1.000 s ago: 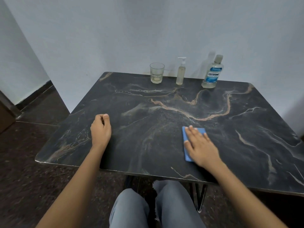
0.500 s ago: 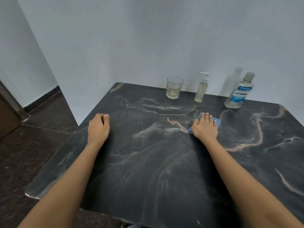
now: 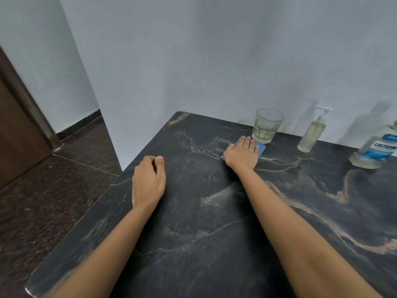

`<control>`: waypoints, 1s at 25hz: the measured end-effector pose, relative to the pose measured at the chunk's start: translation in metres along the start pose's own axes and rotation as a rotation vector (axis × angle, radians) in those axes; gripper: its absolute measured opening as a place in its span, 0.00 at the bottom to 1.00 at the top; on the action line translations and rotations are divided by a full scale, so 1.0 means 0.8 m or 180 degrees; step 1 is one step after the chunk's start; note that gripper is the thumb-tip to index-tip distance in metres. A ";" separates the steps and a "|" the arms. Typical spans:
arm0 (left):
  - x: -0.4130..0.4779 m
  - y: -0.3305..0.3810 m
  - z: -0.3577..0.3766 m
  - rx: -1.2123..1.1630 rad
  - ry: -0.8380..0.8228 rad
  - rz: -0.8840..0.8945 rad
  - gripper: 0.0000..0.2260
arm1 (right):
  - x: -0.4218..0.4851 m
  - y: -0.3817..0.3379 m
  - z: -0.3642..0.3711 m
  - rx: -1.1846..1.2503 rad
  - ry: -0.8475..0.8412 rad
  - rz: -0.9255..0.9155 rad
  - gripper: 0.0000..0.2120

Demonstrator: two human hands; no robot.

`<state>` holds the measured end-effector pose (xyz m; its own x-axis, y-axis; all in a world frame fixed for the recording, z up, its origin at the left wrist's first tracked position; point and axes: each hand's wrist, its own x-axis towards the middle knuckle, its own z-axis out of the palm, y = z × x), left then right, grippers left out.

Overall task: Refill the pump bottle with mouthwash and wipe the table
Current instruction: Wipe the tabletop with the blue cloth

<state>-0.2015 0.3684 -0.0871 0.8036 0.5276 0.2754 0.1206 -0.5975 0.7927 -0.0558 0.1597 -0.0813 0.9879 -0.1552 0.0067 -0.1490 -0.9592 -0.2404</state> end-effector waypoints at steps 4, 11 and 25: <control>0.000 0.000 0.000 -0.0130 0.0032 -0.0088 0.15 | 0.028 -0.079 0.014 0.0086 -0.0082 -0.0363 0.29; 0.002 -0.004 0.003 -0.0233 0.0124 -0.0118 0.16 | 0.032 -0.185 0.037 0.0095 -0.0426 -0.1796 0.28; -0.003 0.006 -0.008 -0.0518 0.0384 -0.0407 0.12 | -0.045 -0.128 0.000 -0.0297 -0.1592 -0.4348 0.28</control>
<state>-0.2070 0.3681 -0.0803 0.7113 0.6668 0.2224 0.1135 -0.4212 0.8999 -0.0758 0.2638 -0.0568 0.2681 0.9495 -0.1627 0.9164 -0.3035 -0.2610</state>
